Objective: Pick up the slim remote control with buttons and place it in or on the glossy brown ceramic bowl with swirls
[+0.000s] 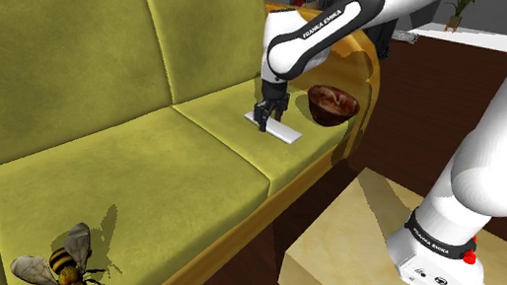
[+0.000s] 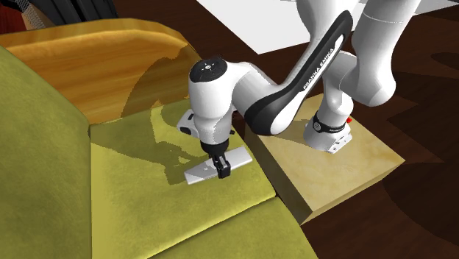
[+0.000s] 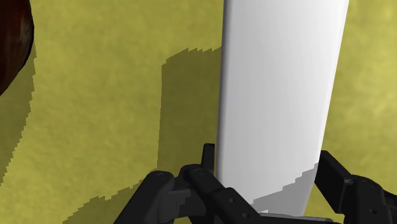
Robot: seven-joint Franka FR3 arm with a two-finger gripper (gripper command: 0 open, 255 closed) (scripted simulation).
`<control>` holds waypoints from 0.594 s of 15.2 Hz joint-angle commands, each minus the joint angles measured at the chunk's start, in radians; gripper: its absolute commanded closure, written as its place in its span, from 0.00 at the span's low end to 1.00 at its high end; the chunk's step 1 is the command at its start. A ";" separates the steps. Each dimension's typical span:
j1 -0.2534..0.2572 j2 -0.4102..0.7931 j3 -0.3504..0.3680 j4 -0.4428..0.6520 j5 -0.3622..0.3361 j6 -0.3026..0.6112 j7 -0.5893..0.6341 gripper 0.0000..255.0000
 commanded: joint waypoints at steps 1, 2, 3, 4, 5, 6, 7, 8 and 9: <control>0.000 -0.018 0.000 0.007 0.001 -0.025 0.000 1.00; 0.000 -0.026 0.000 0.012 0.002 -0.038 -0.001 1.00; 0.000 -0.034 0.000 0.017 0.002 -0.051 -0.001 1.00; 0.000 -0.041 0.000 0.023 0.003 -0.065 -0.001 1.00; 0.000 -0.049 0.000 0.029 0.003 -0.078 -0.002 1.00; 0.000 -0.056 0.000 0.035 0.004 -0.091 -0.002 1.00; 0.000 -0.063 0.000 0.042 0.004 -0.105 -0.003 1.00; 0.000 -0.070 0.000 0.048 0.005 -0.118 -0.003 1.00; 0.000 -0.076 0.000 0.055 0.005 -0.131 -0.003 1.00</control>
